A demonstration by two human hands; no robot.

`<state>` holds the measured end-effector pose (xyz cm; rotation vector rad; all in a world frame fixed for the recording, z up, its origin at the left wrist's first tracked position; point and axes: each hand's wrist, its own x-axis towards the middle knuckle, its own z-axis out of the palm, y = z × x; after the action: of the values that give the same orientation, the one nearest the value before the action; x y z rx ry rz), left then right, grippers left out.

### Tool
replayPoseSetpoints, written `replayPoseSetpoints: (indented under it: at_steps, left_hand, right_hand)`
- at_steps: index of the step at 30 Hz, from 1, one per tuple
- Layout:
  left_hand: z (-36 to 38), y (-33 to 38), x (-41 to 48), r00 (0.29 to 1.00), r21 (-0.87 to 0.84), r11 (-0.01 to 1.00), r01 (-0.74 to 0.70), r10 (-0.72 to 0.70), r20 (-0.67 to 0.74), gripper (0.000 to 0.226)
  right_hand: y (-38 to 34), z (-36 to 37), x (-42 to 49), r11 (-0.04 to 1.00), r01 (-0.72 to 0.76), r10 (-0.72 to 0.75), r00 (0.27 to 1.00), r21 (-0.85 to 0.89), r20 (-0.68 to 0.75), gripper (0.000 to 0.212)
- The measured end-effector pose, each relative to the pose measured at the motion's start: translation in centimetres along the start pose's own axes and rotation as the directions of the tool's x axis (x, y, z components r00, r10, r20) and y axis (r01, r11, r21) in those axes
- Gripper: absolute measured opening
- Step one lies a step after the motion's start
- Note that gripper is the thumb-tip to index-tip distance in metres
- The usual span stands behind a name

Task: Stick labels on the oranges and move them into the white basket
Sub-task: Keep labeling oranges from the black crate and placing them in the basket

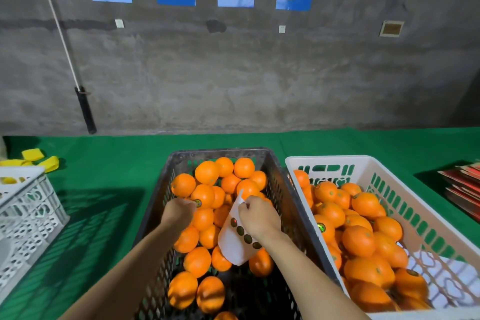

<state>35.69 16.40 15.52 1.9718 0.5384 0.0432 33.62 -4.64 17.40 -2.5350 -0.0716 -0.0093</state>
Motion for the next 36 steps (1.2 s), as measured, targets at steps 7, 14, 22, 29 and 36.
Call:
replayPoseSetpoints:
  at_steps: [7,14,22,29,36]
  left_hand:
    - [0.6,1.9,1.0,0.949,0.137,0.944,-0.3,0.31,-0.061,0.035]
    - [0.8,3.9,3.8,0.965,-0.061,0.967,-0.247,0.24,-0.104,0.039]
    - [2.3,3.8,4.9,0.914,0.079,0.921,-0.381,0.388,-0.122,0.045]
    - [2.4,3.3,5.7,0.885,0.224,0.895,-0.385,0.427,-0.186,0.051]
    - [2.2,3.7,5.1,0.821,0.341,0.875,-0.342,0.455,-0.345,0.021]
  right_hand:
    - [-0.1,0.4,0.2,0.998,0.041,-0.042,0.999,-0.044,-0.004,0.038]
    - [0.1,1.3,1.4,0.993,0.089,-0.09,0.996,-0.072,-0.008,0.036]
    - [-0.1,1.6,1.8,0.981,0.141,-0.142,0.99,-0.133,-0.001,0.032]
    - [-0.2,2.1,1.5,0.979,0.167,-0.169,0.986,-0.119,-0.003,0.027]
    - [-0.3,2.1,1.5,0.98,0.174,-0.172,0.985,-0.097,0.028,0.029]
